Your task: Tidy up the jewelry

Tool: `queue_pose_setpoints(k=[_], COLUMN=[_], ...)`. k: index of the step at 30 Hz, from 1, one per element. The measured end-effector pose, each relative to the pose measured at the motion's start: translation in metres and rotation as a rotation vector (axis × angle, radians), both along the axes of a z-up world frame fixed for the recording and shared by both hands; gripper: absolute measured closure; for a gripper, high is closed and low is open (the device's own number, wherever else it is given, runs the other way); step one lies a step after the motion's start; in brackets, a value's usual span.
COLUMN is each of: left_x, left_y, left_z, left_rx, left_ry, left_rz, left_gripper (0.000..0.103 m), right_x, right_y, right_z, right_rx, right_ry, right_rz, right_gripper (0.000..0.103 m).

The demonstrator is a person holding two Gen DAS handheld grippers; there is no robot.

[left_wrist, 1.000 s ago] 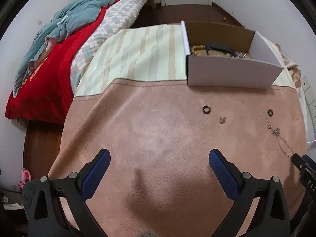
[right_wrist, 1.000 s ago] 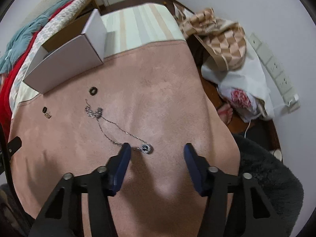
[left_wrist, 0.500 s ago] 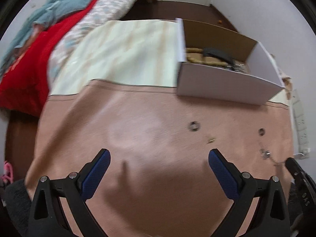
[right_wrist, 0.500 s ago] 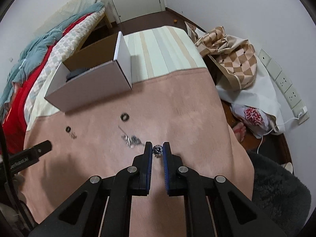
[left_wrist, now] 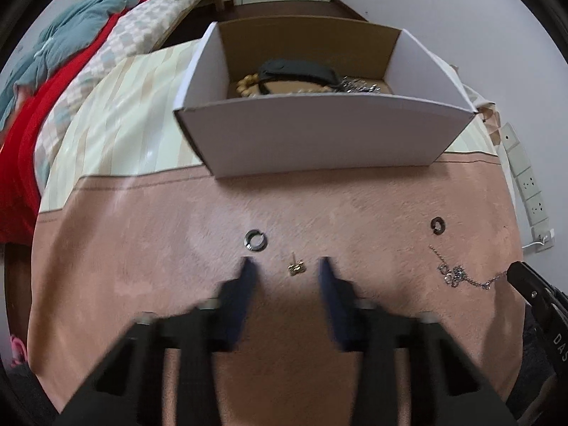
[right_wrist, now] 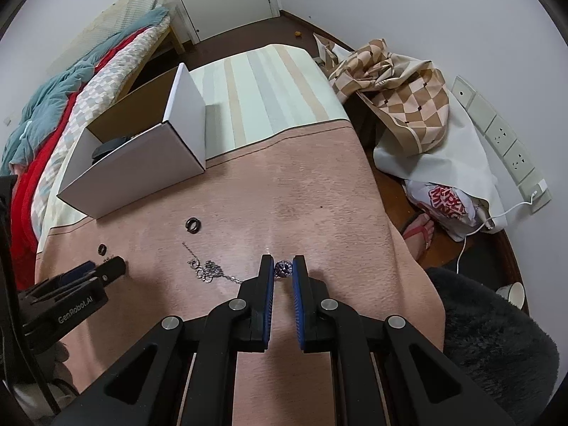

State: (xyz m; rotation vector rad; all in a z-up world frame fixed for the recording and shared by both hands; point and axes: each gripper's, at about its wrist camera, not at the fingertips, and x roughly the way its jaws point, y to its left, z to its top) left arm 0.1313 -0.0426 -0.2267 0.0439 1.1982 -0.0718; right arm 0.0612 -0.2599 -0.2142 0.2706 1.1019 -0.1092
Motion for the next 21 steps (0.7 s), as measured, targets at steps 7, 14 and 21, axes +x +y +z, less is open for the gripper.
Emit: queue_pose_setpoints(k=[7,14,21], left_x=[-0.003,-0.014,-0.010], left_y=[0.002,0.005,0.014], left_z=[0.003,0.031,0.093], left_rx=[-0.025,-0.073,-0.140], left_ry=[-0.020,-0.053,-0.127], left_rz=[-0.005,-0.021,-0.034], left_gripper=[0.097,0.097,0.097], right_x=[0.001,0.002,0.019], right_y=[0.001,0.007,0.023], right_z=[0.008,0.036,0.096], right_rx=[-0.004,0.015,0.053], right_ry=[-0.018,-0.070,-0.155], right_rz=[0.007,0.033,0.131], right_gripper=[0.092,0.092,0.092])
